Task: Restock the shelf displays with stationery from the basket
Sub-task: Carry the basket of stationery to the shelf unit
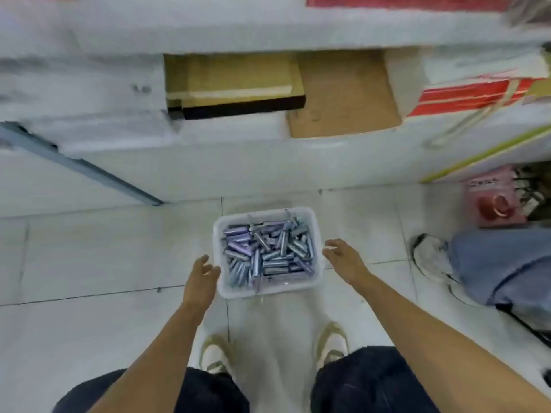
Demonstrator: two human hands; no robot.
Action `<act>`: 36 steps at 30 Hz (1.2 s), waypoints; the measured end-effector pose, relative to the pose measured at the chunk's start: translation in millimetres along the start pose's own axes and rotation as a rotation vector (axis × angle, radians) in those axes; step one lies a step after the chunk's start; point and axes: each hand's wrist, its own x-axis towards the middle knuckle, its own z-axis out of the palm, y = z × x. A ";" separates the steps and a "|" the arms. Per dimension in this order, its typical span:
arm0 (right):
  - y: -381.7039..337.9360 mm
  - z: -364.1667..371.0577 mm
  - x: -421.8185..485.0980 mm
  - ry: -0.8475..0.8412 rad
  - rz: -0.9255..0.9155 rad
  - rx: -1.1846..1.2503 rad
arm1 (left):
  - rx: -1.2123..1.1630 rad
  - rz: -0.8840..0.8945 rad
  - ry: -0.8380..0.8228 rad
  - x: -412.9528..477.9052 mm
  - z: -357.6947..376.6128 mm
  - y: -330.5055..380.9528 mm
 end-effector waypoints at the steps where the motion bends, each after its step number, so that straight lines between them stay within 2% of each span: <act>1: 10.7 12.7 21.2 0.012 0.006 -0.018 | 0.008 0.010 0.029 18.7 11.3 -11.0; 9: 73.1 71.9 142.8 0.190 -0.068 -0.063 | 0.039 0.102 0.256 141.2 53.9 -82.1; 13: 83.9 84.5 157.6 0.295 -0.208 0.041 | 0.046 0.173 0.209 162.3 58.3 -91.4; 16: 76.6 81.8 143.9 0.382 -0.290 0.042 | 0.051 0.249 0.274 150.9 52.1 -82.0; 20: 40.9 60.8 90.4 0.387 -0.325 0.046 | -0.003 0.255 0.309 93.1 23.2 -55.3; 27: -60.6 14.7 -40.1 0.281 -0.424 -0.003 | -0.091 0.232 0.372 -46.3 -67.1 1.3; 36: -233.7 0.1 -250.8 0.130 -0.654 -0.176 | -0.277 0.152 0.615 -267.7 -224.9 36.3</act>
